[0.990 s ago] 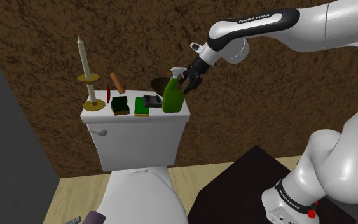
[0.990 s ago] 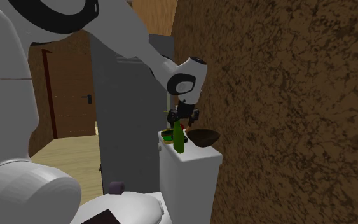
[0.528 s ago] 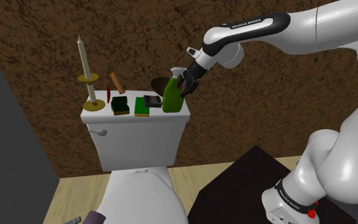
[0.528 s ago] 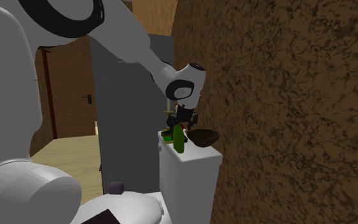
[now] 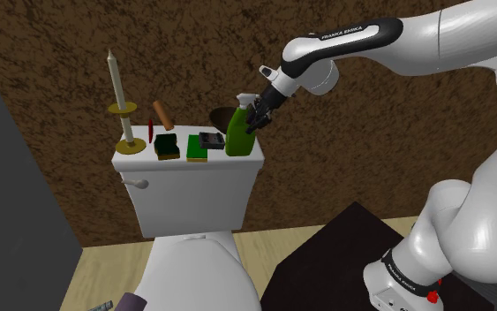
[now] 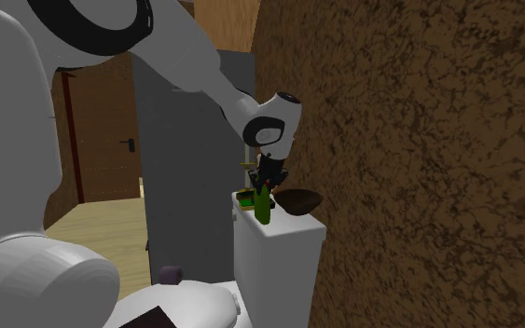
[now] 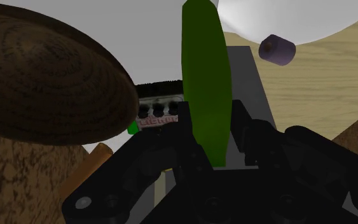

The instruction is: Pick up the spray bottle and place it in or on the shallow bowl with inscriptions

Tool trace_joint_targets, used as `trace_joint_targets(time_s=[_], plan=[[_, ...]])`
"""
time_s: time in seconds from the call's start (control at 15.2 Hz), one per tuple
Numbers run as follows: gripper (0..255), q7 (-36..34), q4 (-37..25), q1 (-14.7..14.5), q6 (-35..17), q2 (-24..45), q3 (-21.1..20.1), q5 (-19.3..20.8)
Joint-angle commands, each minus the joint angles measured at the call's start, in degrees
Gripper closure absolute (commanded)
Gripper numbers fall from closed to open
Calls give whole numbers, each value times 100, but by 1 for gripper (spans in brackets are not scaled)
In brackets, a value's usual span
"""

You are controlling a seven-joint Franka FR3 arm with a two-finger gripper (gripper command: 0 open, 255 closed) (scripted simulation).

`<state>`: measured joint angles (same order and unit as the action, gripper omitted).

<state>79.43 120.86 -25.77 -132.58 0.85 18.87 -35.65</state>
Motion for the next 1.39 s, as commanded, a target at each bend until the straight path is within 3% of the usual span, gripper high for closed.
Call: trace_joint_targets(time_s=[0.0,0.33,1.32], plan=[[255,0,1,-1,1,1,-1,0],[255,0,1,-1,1,1,-1,-1],[255,-726,-671,33,870,-387,18,587]])
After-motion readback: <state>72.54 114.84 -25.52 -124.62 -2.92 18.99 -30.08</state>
